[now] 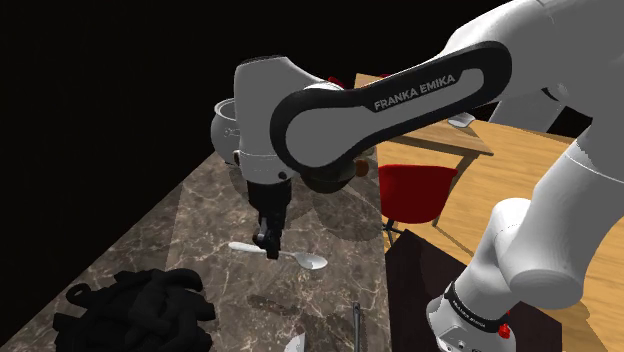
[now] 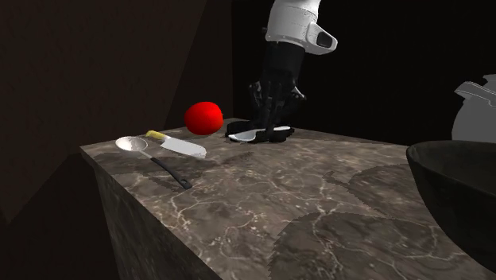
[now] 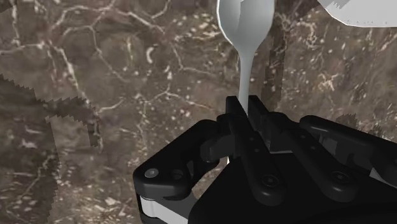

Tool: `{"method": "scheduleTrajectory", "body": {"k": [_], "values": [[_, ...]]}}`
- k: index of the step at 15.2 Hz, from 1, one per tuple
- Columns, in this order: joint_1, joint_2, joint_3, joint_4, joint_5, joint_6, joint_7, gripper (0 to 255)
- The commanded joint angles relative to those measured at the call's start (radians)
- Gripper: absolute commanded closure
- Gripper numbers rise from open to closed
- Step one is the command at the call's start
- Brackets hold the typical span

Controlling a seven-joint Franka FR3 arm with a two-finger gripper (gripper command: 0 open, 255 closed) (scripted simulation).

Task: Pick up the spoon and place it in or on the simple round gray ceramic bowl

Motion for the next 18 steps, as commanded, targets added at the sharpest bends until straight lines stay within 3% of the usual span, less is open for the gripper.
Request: {"method": "scheduleTrajectory", "body": {"k": [1, 18], "values": [[-0.001, -0.011, -0.002, 0.015, 0.002, -0.026, 0.0, 255], [-0.008, -0.056, -0.011, 0.196, 0.006, -0.249, 0.022, 255]]}}
